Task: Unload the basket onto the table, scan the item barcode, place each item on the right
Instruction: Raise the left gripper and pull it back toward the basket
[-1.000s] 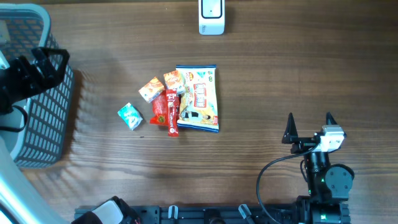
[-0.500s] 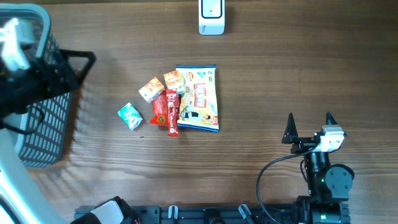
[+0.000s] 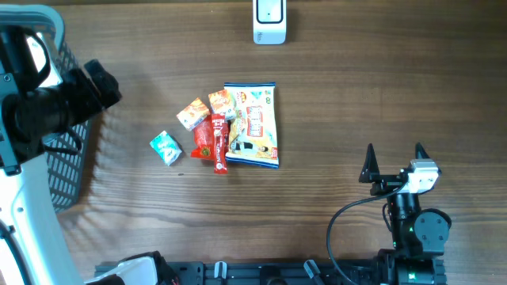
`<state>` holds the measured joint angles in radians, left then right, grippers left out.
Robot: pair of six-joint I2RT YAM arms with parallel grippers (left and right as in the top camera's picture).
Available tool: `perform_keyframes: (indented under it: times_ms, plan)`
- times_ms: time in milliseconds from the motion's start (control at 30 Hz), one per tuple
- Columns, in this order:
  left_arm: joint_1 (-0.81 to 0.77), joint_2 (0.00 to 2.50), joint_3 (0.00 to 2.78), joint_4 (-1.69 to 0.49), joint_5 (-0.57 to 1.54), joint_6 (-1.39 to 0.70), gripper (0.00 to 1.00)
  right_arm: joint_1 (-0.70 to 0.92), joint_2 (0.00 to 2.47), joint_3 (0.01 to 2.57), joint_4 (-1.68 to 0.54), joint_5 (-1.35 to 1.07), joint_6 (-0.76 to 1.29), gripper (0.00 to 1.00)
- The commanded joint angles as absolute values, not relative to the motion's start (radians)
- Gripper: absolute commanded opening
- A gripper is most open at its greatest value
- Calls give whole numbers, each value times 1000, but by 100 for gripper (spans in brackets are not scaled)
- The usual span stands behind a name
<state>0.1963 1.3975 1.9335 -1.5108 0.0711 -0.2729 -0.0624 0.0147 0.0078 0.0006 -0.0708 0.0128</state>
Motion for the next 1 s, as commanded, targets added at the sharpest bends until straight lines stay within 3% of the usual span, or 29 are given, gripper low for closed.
perform_keyframes:
  times_ms: [0,167,233,300,333,400,500,633,967]
  plan:
    - [191,1415,1940,-1510,36,-292,100,-67,9,5,4,-79,2,100]
    - [189,1464,1863,-1509,36,-289,96,-67,9,5,3,-79,2,100]
    - [188,1491,1817,-1499,35,-288,82,-67,9,5,3,-79,2,100]
    - [188,1525,1794,-1497,9,-288,61,-67,9,5,3,-79,2,100]
    - [188,1544,1793,-1496,-19,-289,46,-67,9,5,4,-79,2,100]
    - [188,1573,1793,-1479,-81,-294,34,-67,9,5,4,-79,2,100]
    - [188,1599,1793,-1446,-159,-297,26,-67,9,5,3,-79,2,100]
    - [188,1607,1793,-1416,-248,-302,22,-67,9,5,4,-79,2,100]
    - [243,1607,1793,-1421,-320,-349,25,-67,9,5,3,-79,2,100]
